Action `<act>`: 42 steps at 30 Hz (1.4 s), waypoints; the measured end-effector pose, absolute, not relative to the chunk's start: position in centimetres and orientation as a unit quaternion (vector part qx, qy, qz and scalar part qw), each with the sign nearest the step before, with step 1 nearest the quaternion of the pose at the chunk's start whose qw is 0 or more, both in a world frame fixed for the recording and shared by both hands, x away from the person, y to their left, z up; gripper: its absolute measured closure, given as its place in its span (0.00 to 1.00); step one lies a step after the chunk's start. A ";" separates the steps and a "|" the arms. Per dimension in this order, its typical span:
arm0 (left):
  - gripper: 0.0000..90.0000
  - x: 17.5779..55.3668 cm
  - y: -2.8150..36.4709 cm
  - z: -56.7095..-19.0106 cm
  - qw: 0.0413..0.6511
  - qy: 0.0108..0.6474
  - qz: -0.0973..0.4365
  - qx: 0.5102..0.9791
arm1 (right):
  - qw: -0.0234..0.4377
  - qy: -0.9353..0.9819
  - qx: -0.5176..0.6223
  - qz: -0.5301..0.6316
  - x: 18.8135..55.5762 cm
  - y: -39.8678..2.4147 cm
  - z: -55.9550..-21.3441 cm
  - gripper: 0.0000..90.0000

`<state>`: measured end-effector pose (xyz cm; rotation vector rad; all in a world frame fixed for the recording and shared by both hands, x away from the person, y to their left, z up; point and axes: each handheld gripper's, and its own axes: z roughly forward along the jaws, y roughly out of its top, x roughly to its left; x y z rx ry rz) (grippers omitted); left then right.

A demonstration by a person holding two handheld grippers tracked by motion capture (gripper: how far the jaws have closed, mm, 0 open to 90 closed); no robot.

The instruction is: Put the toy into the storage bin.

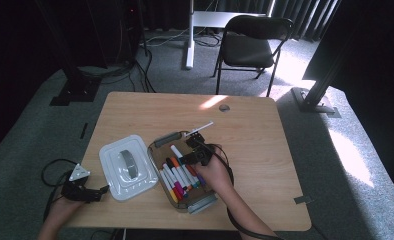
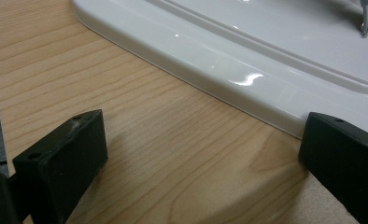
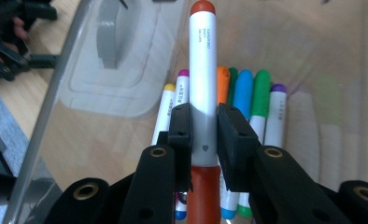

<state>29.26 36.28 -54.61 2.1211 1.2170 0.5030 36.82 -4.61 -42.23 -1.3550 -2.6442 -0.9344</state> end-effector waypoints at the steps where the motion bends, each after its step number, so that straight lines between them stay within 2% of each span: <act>1: 0.02 29.3 36.3 -54.6 0.317 0.463 0.191 0.806 | 0.013 -0.851 -0.434 -0.295 36.9 -4.3 -42.4 0.85; 3: 0.02 29.3 36.3 -54.6 0.317 0.462 0.191 0.806 | 0.021 -0.855 -0.434 -0.284 37.2 -3.7 -42.9 0.85; 10: 0.02 29.2 36.3 -54.6 0.317 0.462 0.191 0.806 | 0.002 -0.871 -0.435 -0.230 38.0 -2.2 -44.7 0.85; 21: 0.02 29.2 36.3 -54.6 0.317 0.463 0.190 0.806 | -0.001 -0.886 -0.422 -0.191 38.1 -1.4 -45.5 0.84; 27: 0.02 29.3 36.3 -54.6 0.317 0.462 0.191 0.806 | 0.007 -0.884 -0.422 -0.204 38.0 -1.5 -45.3 0.80; 35: 0.02 29.3 36.3 -54.6 0.317 0.461 0.191 0.807 | 0.012 -0.874 -0.417 -0.249 37.4 -2.7 -44.1 0.61; 42: 0.02 29.3 36.3 -54.6 0.317 0.462 0.191 0.806 | 0.009 -0.849 -0.415 -0.327 36.3 -5.2 -41.4 0.44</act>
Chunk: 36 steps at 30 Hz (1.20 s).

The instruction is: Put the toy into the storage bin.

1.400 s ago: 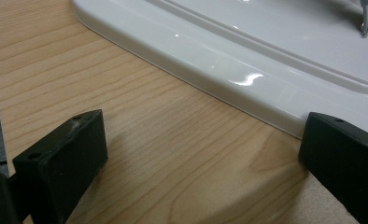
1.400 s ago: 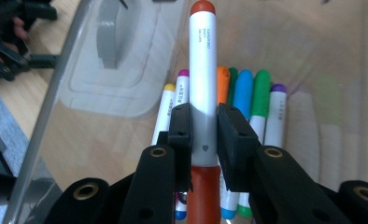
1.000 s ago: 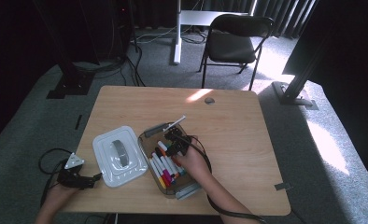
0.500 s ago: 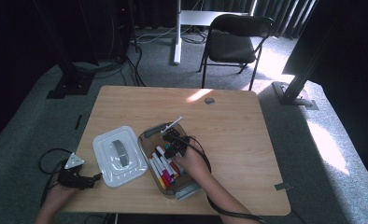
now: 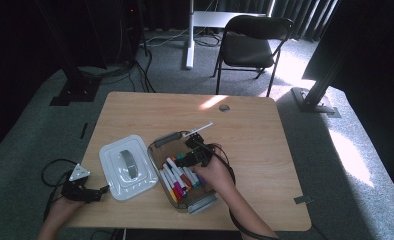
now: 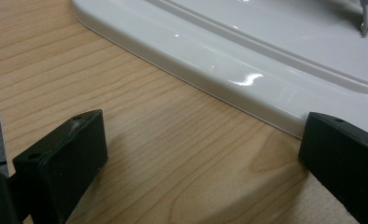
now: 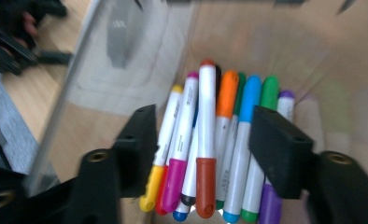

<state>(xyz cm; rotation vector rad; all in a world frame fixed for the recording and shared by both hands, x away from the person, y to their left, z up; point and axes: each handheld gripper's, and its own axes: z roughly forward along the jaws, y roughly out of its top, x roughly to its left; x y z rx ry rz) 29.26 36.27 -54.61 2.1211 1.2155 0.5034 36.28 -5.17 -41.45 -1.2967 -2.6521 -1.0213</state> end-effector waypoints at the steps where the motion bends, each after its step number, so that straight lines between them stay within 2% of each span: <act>1: 0.02 29.3 36.3 -54.6 0.317 0.462 0.191 0.806 | 0.009 -0.845 -0.417 -0.333 36.2 -5.5 -41.2 0.42; 7: 0.02 29.3 36.3 -54.6 0.317 0.462 0.191 0.806 | -0.003 -0.818 -0.428 -0.383 36.3 -8.1 -39.8 0.30; 9: 0.02 29.3 36.3 -54.6 0.317 0.462 0.191 0.806 | 0.001 -0.810 -0.427 -0.401 36.3 -9.0 -39.5 0.22; 12: 0.02 29.3 36.3 -54.6 0.317 0.462 0.191 0.806 | -0.007 -0.802 -0.433 -0.412 36.4 -10.0 -39.2 0.19; 18: 0.02 29.3 36.3 -54.6 0.317 0.462 0.191 0.806 | -0.020 -0.791 -0.446 -0.419 36.7 -11.6 -39.4 0.19; 29: 0.02 29.2 36.2 -54.6 0.315 0.469 0.192 0.803 | -0.101 -0.788 -0.451 -0.407 37.6 -15.1 -41.2 0.17; 36: 0.02 29.2 36.2 -54.6 0.314 0.472 0.193 0.801 | -0.116 -0.784 -0.467 -0.393 38.4 -17.6 -43.5 0.16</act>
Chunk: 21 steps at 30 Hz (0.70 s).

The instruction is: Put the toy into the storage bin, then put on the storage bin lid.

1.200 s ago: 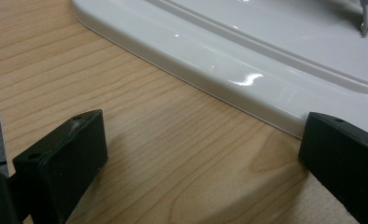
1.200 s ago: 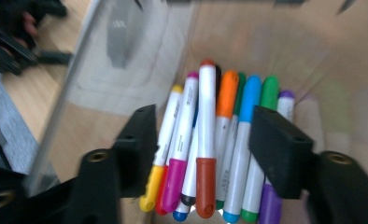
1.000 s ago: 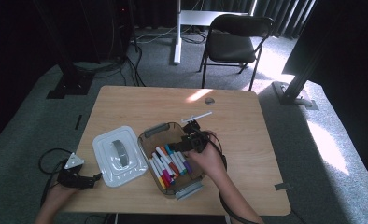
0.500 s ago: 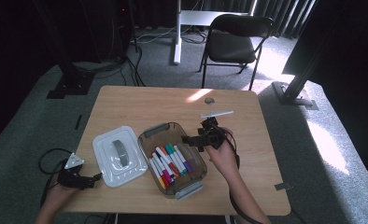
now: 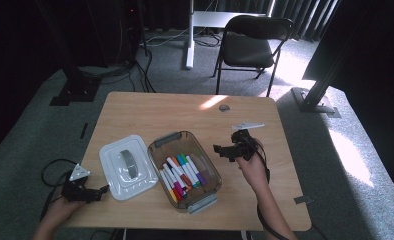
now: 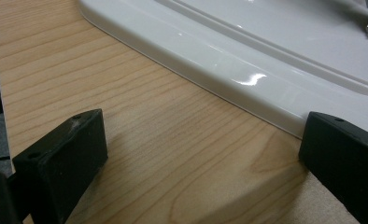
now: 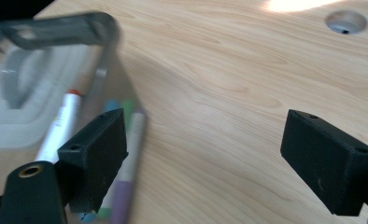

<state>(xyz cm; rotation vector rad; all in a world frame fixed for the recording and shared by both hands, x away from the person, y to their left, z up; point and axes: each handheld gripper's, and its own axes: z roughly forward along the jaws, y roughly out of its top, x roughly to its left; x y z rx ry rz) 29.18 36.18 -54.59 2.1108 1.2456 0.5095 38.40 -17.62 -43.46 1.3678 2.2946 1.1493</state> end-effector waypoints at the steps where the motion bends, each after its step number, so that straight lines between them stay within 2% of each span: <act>1: 0.02 29.2 36.2 -54.6 0.314 0.473 0.194 0.800 | 0.114 0.784 0.472 0.388 38.5 -18.0 -44.1 0.16; 14: 0.02 29.2 36.1 -54.6 0.314 0.478 0.196 0.797 | 0.103 0.790 0.488 0.357 37.8 -20.0 -49.8 0.16; 21: 0.02 29.2 35.8 -53.8 0.295 0.479 0.186 0.806 | 0.099 0.788 0.485 0.365 37.2 -20.5 -51.4 0.16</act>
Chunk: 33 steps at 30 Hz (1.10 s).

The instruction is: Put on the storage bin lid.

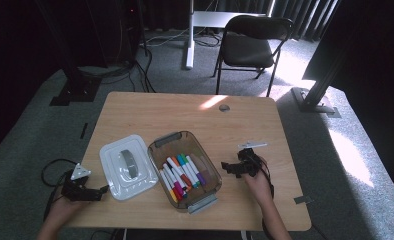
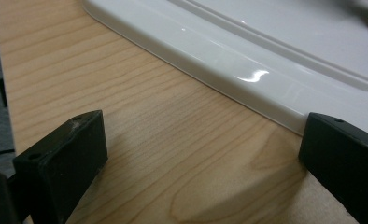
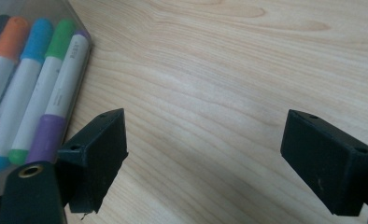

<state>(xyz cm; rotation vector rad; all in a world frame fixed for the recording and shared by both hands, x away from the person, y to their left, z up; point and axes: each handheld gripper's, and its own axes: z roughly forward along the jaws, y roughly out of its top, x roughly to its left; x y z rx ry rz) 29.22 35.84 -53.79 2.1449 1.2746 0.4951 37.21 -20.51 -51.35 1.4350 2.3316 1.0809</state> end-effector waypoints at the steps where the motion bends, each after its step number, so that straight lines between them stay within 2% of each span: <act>1: 0.02 29.3 36.0 -53.3 0.299 0.488 0.179 0.800 | 0.101 0.789 0.485 0.364 37.1 -20.6 -51.5 0.16; 7: 0.02 29.3 36.0 -51.9 0.327 0.509 0.161 0.780 | 0.100 0.798 0.473 0.360 36.5 -20.2 -52.5 0.16; 12: 0.02 29.4 34.8 -51.0 0.331 0.501 0.172 0.781 | 0.097 0.805 0.465 0.355 36.1 -19.8 -53.1 0.16; 30: 0.02 31.7 28.9 -48.6 0.349 0.481 0.190 0.782 | 0.118 0.814 0.442 0.358 34.8 -18.9 -53.2 0.16; 33: 0.05 32.3 27.8 -48.7 0.347 0.481 0.193 0.782 | 0.122 0.809 0.442 0.367 34.5 -18.9 -53.1 0.16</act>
